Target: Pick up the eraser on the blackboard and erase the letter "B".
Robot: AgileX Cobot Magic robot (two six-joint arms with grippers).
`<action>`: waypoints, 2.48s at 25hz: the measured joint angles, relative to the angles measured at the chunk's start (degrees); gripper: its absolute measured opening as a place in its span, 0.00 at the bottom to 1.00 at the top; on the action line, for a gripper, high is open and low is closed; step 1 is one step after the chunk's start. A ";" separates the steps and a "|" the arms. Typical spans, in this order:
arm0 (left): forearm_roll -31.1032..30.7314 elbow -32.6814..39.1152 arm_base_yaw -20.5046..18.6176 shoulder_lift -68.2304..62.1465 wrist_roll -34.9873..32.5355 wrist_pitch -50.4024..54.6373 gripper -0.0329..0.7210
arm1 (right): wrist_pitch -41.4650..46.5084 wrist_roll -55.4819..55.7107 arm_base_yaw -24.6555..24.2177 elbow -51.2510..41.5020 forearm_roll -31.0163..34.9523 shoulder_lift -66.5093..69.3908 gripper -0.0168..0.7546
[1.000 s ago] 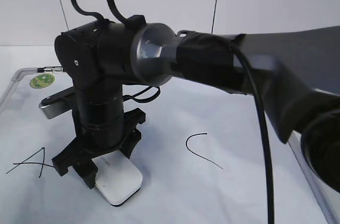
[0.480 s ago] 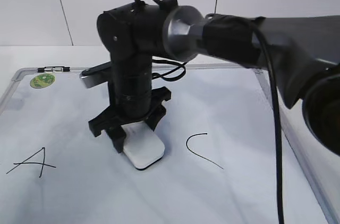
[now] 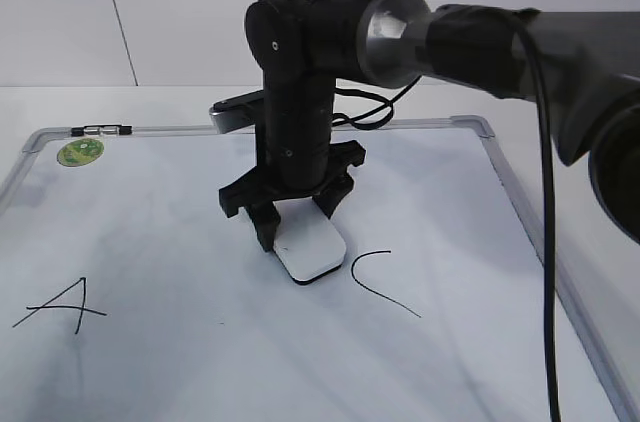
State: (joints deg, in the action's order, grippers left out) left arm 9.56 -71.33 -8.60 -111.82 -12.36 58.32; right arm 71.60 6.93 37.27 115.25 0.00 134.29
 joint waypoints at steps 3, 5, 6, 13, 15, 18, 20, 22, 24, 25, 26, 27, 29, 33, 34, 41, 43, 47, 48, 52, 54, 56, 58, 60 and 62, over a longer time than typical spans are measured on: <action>0.00 0.00 0.00 0.00 0.00 0.00 0.07 | -0.13 0.00 0.86 0.00 0.00 0.00 0.70; 0.00 0.00 0.00 0.00 0.00 0.00 0.07 | -0.16 0.00 1.71 0.00 -0.84 0.00 0.70; 0.00 0.00 0.00 0.00 0.00 0.00 0.07 | -0.27 -0.12 2.34 0.00 -1.56 0.00 0.70; 0.00 0.00 0.00 0.00 0.00 0.04 0.07 | -0.51 -0.34 8.49 0.00 -2.06 0.00 0.70; 0.00 0.00 0.00 0.00 0.00 0.04 0.07 | -0.60 -0.57 9.89 0.00 -0.57 0.00 0.70; 0.00 0.00 0.00 0.00 0.00 0.04 0.07 | -0.78 -0.81 11.36 0.00 0.00 0.04 0.70; -0.04 0.00 0.00 0.00 0.00 0.04 0.07 | -0.88 -0.93 12.36 0.00 0.34 0.04 0.70; -0.13 0.00 0.00 0.00 0.00 0.04 0.07 | -0.88 -1.03 13.39 0.00 0.75 0.04 0.70; -0.13 0.00 0.00 0.00 0.00 0.04 0.07 | -0.92 -1.03 14.49 0.00 1.48 0.04 0.70; -0.13 0.00 0.00 0.00 0.00 0.04 0.07 | -0.92 -1.03 14.97 0.00 1.73 0.04 0.70; -0.13 0.00 0.00 0.00 0.00 0.04 0.07 | -0.92 -1.03 15.56 0.00 2.03 0.04 0.70; -0.13 0.00 0.00 0.00 0.00 0.04 0.07 | -0.92 -1.03 16.08 0.00 2.31 0.04 0.70; -0.13 0.00 0.00 0.00 0.00 0.04 0.07 | -0.92 -1.14 17.26 0.00 2.57 0.04 0.70; -0.13 0.00 0.00 0.00 0.00 0.04 0.07 | -0.92 -2.15 18.45 0.00 3.00 0.04 0.70; -0.13 0.00 0.00 0.00 0.00 0.04 0.07 | -0.92 -2.29 18.45 0.00 3.00 0.04 0.70; -0.13 0.00 0.00 0.00 0.00 0.04 0.07 | -0.92 -2.18 18.63 0.00 1.06 0.04 0.70; -0.13 0.00 0.00 0.00 0.00 0.04 0.07 | -0.92 -2.18 18.52 0.00 1.02 0.04 0.70; -0.13 0.00 0.00 0.00 0.00 0.04 0.07 | -0.92 -2.18 17.57 0.00 1.78 0.04 0.70; -0.13 0.00 0.00 0.00 0.00 0.04 0.07 | -0.92 -2.18 17.14 0.00 1.93 0.04 0.70; -0.13 0.00 0.00 0.00 0.00 0.04 0.07 | -0.92 -2.18 14.30 0.00 1.93 0.04 0.70; -0.13 0.00 0.00 0.00 0.00 0.04 0.07 | -0.92 -2.18 12.57 0.00 1.93 0.04 0.70; -0.13 0.00 0.00 0.00 0.00 0.04 0.07 | -0.92 -2.18 10.65 0.00 1.93 0.04 0.70; -0.03 0.00 0.00 0.00 0.00 0.04 0.07 | -0.92 -2.18 8.34 0.00 1.70 0.04 0.70; -0.03 0.00 0.00 0.00 0.00 0.04 0.07 | -0.92 -2.18 6.07 0.00 1.46 0.04 0.70; -0.03 0.00 0.00 0.00 0.00 0.04 0.07 | -0.92 -2.08 3.58 0.00 1.33 0.04 0.70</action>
State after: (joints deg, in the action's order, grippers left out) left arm 9.53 -71.33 -8.60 -111.82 -12.36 58.36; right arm 70.69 4.84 40.85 115.25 1.33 134.33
